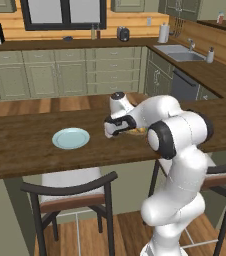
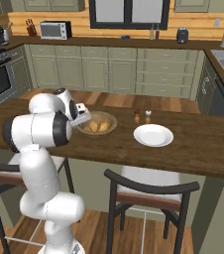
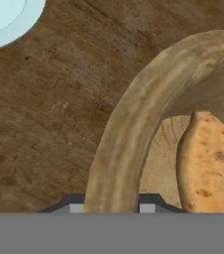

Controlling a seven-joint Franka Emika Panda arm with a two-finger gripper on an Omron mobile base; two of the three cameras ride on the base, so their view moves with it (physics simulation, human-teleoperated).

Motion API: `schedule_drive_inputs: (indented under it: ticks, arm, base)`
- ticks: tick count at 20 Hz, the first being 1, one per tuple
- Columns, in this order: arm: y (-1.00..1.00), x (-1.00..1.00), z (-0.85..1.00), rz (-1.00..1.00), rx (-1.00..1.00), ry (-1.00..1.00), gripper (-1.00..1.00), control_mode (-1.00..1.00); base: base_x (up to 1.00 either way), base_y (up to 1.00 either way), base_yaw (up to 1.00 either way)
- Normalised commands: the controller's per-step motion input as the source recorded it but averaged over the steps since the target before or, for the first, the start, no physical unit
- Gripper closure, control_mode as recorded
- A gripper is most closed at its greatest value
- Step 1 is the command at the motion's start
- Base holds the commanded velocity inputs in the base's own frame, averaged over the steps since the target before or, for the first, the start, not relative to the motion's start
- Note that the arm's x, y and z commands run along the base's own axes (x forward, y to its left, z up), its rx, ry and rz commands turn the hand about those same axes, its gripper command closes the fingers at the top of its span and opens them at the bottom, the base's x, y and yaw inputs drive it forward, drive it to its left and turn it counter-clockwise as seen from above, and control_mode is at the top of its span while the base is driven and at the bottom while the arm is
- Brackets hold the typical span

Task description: Pick the chicken drumstick and potato from their plates and place them in the bowl. Then put the bowl in the fridge.

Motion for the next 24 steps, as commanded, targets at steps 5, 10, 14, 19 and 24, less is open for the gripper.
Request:
schedule_drive_inputs:
  ticks: [5,10,14,19,24]
  arm:
    - [0.00,-1.00,0.88,0.29,0.04,-0.05,1.00,-1.00]
    - [0.00,-1.00,0.45,0.36,0.00,0.00,1.00,-1.00]
    - [0.00,-1.00,0.33,0.35,-0.04,0.00,1.00,-1.00]
    - [0.00,-1.00,0.16,0.25,-0.11,0.00,1.00,-1.00]
    - [-0.03,-1.00,0.02,0.14,-0.19,0.02,1.00,-1.00]
  base:
    - [0.00,0.00,0.00]
    - [0.00,0.00,0.00]
    - [0.00,0.00,0.00]
    - [0.00,0.00,0.00]
    - [0.00,0.00,0.00]
